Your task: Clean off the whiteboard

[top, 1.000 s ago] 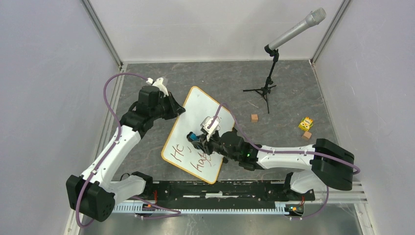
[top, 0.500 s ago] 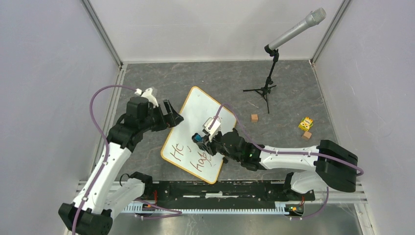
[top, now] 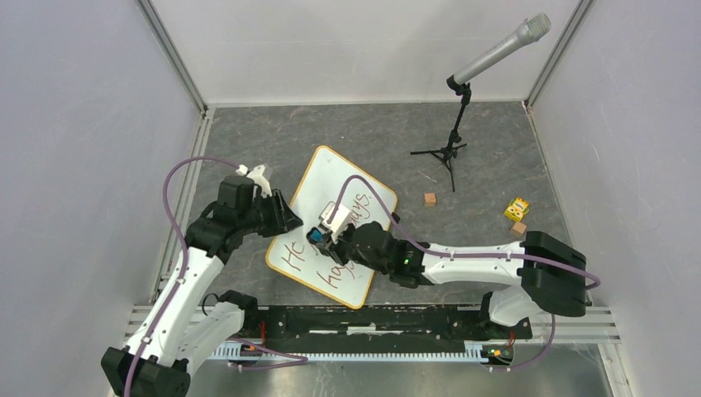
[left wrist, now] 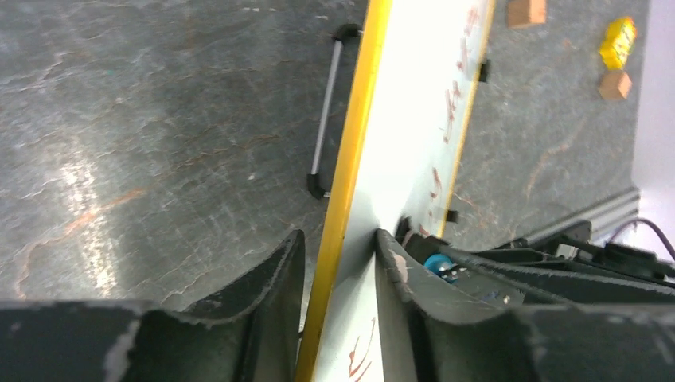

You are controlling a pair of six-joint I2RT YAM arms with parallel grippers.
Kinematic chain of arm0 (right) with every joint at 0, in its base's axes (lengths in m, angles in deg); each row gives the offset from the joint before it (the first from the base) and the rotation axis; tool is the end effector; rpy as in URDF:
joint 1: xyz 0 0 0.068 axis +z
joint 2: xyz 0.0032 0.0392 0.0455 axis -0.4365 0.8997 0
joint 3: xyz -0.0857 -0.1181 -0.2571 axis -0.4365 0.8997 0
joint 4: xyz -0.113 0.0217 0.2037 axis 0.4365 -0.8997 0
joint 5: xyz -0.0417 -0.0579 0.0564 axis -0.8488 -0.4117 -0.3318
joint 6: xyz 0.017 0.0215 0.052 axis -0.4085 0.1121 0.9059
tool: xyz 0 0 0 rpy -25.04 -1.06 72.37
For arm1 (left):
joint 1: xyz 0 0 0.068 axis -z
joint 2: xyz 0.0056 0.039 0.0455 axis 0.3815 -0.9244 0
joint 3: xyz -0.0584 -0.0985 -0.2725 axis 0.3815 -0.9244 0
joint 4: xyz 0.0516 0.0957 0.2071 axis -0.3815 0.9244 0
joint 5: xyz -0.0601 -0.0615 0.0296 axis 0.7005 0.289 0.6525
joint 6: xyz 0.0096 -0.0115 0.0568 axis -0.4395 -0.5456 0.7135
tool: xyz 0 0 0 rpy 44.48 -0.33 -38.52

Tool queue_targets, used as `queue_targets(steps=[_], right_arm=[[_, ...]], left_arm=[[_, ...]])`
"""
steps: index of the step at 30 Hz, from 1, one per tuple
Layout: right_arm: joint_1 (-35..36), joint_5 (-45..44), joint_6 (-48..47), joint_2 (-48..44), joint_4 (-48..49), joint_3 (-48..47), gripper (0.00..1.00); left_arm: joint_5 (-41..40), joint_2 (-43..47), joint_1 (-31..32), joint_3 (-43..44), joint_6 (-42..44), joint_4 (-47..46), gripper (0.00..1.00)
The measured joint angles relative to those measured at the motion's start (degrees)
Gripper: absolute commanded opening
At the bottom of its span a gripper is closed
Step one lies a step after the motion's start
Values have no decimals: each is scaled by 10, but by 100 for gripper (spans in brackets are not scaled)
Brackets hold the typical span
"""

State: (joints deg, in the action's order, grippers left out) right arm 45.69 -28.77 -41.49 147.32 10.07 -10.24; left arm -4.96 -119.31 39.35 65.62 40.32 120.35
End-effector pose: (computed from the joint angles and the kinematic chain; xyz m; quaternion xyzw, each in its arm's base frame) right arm 0.1055 0.2872 0.2780 -0.3705 0.7146 0.3057 0.5086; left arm 0.1192 -0.0475 0.3026 -0.0362 0.9112 -0.2584 0.3186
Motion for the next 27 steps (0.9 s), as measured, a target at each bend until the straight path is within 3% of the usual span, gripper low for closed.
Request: queue_targets(steps=[13, 18, 27], right_arm=[[73, -22, -15, 54, 2, -104, 1], [68, -24, -7, 44, 59, -64, 0], [-2, 15, 57, -6, 143, 71, 0]], left_arm=[[53, 28, 2, -19, 21, -31, 3], [53, 30, 5, -19, 21, -35, 2], [50, 31, 8, -22, 21, -43, 2]])
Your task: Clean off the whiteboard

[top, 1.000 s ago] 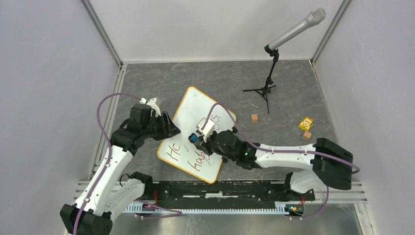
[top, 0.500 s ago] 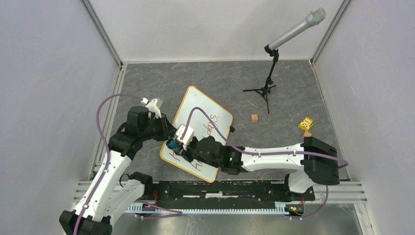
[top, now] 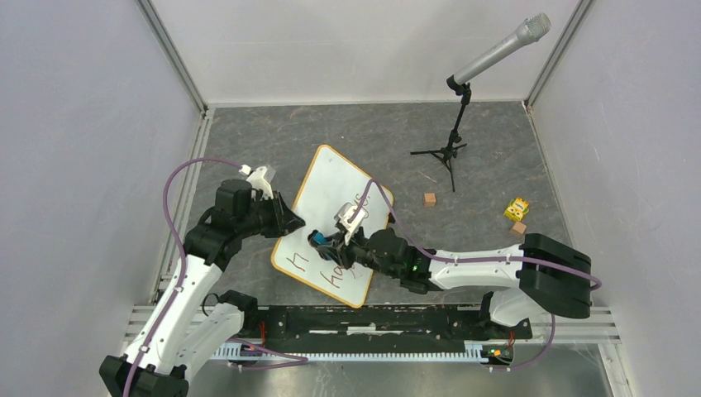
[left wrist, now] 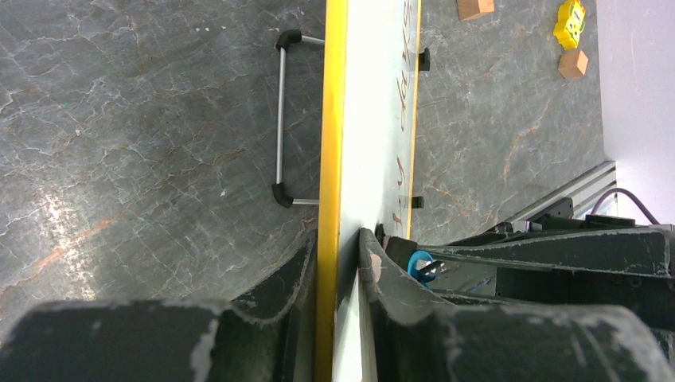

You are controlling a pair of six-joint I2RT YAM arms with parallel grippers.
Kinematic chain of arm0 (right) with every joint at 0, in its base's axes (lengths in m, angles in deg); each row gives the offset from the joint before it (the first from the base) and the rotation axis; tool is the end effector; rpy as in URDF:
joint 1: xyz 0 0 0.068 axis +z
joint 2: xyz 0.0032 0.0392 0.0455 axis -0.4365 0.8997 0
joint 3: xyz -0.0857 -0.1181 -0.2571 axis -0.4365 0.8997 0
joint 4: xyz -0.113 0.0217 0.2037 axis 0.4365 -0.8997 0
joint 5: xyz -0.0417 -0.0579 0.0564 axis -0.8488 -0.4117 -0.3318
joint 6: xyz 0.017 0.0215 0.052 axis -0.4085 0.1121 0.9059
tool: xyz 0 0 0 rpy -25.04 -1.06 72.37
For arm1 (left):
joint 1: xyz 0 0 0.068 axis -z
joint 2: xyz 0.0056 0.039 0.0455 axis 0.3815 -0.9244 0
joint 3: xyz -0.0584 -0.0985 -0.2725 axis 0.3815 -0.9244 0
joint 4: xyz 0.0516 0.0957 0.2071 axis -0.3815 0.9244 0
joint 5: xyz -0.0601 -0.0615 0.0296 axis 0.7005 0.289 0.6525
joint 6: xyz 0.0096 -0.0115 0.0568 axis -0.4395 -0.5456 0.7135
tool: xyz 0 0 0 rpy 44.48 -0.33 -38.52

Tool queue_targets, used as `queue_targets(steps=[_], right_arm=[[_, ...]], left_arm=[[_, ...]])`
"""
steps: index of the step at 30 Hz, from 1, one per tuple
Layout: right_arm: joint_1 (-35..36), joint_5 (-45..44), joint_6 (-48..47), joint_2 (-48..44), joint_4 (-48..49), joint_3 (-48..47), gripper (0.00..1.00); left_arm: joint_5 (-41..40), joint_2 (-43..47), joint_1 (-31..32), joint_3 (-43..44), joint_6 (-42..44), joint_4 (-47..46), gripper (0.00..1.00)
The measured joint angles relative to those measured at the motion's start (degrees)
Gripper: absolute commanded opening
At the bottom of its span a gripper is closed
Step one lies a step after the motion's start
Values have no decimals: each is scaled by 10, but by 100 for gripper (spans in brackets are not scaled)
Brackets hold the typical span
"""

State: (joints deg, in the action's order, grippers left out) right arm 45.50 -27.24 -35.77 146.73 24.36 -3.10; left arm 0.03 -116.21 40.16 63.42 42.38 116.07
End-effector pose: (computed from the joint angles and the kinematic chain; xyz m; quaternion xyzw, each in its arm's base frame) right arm 0.1021 0.2776 0.2698 -0.3160 0.6961 0.3769 0.5231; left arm 0.1115 -0.0507 0.3038 0.0124 0.8891 -0.3027 0.3432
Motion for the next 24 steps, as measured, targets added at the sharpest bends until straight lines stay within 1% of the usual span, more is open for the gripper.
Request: queue_targets(steps=[3, 6, 10, 15, 17, 21, 24], right_arm=[[-3, 0, 6, -3, -1, 5, 0], [12, -12, 3, 3, -25, -14, 0], [46, -63, -25, 24, -89, -75, 0], [85, -66, -50, 64, -115, -164, 0], [90, -65, -57, 72, -120, -177, 0], [90, -61, -61, 70, -109, -169, 0], [90, -52, -53, 56, -60, -124, 0]], left_arm=[[0, 2, 0, -1, 0, -1, 2], [-3, 4, 0, -3, 0, -3, 2], [-11, 10, 0, -7, 2, -1, 2], [-11, 12, 0, -9, 2, -1, 2], [-11, 13, 1, -9, 2, -1, 2], [-11, 15, 1, -10, 2, -1, 2], [-11, 16, 3, -10, 1, -2, 2]])
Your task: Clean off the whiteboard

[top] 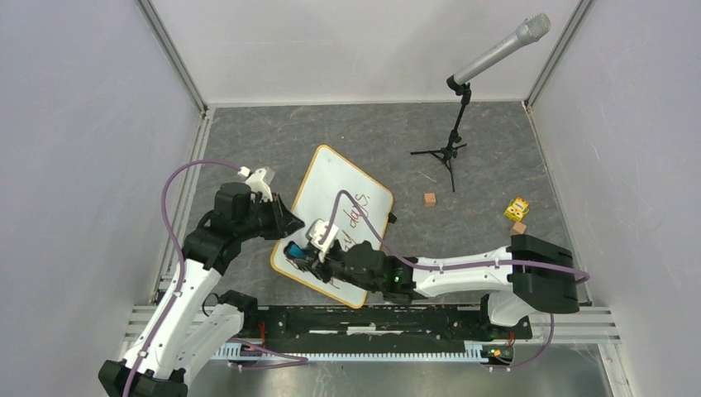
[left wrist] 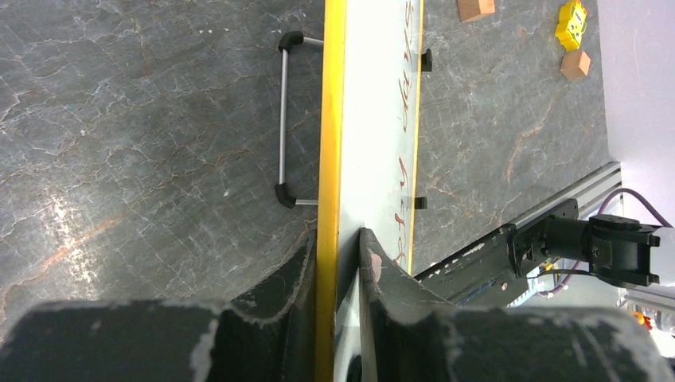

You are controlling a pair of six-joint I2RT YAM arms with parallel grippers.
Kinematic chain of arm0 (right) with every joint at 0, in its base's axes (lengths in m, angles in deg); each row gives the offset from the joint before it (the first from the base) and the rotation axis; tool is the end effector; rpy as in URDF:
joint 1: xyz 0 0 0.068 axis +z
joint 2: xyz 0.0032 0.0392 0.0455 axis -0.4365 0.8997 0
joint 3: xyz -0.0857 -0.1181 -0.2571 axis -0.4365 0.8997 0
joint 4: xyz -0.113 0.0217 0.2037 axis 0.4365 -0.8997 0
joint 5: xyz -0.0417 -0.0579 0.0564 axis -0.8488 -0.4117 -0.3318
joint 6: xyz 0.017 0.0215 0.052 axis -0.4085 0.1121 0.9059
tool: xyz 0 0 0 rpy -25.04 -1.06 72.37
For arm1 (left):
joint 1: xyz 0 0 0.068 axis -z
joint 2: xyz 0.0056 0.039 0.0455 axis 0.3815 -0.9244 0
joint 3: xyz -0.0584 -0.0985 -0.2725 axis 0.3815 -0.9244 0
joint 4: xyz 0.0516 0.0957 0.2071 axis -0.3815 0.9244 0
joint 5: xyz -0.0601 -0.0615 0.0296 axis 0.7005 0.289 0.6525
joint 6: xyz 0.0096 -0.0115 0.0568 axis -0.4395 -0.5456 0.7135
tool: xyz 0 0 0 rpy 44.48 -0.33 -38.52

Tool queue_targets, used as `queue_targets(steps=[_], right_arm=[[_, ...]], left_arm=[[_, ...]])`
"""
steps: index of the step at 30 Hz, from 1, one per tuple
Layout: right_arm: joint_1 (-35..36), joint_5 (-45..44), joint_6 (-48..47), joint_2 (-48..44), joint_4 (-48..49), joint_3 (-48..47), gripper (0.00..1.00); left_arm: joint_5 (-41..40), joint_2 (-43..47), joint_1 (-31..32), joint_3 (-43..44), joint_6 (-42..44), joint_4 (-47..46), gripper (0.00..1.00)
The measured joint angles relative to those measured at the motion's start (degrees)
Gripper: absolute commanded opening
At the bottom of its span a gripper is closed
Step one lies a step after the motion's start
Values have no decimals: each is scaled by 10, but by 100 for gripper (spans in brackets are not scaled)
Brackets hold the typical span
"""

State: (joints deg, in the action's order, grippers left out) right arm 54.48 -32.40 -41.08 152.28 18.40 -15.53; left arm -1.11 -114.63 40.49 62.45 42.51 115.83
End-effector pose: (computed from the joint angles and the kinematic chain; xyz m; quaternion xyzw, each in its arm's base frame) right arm 0.0677 0.3278 0.2978 -0.3707 0.6614 0.3713 0.5359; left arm 0.1069 -0.0491 0.3016 0.0128 0.8871 -0.2974 0.3529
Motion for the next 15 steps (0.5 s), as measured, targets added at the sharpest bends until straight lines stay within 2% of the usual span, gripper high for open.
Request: queue_targets(steps=[8, 15], right_arm=[[6, -1, 49, -55, 65, 141, 0], [10, -8, 55, -67, 21, 133, 0]], left_arm=[[-1, 1, 3, -1, 0, -2, 2], [-5, 2, 8, -1, 0, -5, 2]])
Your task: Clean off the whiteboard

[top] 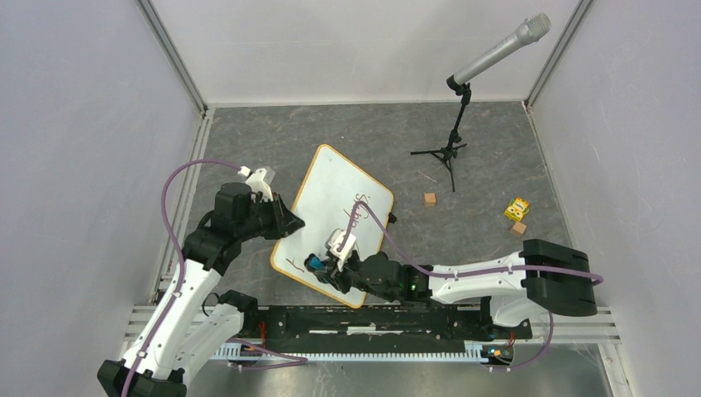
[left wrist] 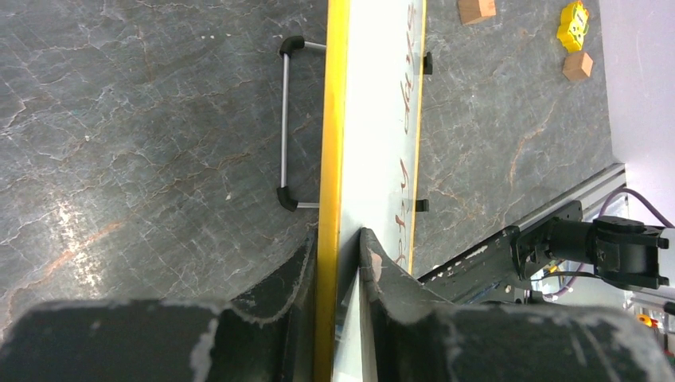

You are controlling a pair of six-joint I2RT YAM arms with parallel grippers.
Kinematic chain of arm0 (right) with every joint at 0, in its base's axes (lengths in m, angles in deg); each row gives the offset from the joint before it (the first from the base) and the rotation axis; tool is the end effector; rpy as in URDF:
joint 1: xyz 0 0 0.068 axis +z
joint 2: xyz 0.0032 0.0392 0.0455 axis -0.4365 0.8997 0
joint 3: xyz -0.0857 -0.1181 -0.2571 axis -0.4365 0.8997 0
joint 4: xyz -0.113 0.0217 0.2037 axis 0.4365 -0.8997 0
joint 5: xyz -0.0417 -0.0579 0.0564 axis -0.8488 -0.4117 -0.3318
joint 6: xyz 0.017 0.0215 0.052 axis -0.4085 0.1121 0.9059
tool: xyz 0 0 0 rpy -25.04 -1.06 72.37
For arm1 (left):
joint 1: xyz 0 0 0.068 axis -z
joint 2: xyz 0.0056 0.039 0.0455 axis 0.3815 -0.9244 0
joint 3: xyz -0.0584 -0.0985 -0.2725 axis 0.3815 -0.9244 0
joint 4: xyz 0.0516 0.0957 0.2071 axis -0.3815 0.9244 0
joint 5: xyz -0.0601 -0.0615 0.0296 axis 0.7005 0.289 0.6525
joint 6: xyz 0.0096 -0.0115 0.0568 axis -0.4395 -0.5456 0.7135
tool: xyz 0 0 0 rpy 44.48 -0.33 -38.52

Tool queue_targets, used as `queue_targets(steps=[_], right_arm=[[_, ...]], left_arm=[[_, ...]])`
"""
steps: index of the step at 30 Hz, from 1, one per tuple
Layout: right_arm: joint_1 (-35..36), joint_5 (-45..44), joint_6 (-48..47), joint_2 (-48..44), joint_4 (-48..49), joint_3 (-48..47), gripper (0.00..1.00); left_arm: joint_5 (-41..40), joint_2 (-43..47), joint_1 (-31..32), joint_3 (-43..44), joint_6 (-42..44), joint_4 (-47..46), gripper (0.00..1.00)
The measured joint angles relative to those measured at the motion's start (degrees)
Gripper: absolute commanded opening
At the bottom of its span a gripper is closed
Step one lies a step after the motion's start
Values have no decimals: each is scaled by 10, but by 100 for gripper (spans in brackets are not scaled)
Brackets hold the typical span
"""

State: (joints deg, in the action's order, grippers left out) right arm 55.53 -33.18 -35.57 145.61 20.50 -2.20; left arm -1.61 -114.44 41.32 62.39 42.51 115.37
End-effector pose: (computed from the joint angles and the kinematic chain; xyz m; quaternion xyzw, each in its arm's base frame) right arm 0.0553 0.2829 0.2629 -0.3584 0.6953 0.3725 0.4993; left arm 0.1063 -0.0503 0.3022 0.0182 0.8852 -0.2978 0.3568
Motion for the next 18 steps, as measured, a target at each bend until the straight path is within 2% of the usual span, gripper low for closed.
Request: queue_targets(steps=[5, 12, 18], right_arm=[[16, -14, -40, 37, -97, -96, 0], [25, -10, -78, 96, -139, -230, 0], [21, -5, -80, 93, -119, -215, 0]], left_arm=[[-10, 2, 2, -3, 2, -1, 2], [-26, 12, 15, -4, 2, -2, 2], [-36, 14, 23, -5, 2, -3, 2]])
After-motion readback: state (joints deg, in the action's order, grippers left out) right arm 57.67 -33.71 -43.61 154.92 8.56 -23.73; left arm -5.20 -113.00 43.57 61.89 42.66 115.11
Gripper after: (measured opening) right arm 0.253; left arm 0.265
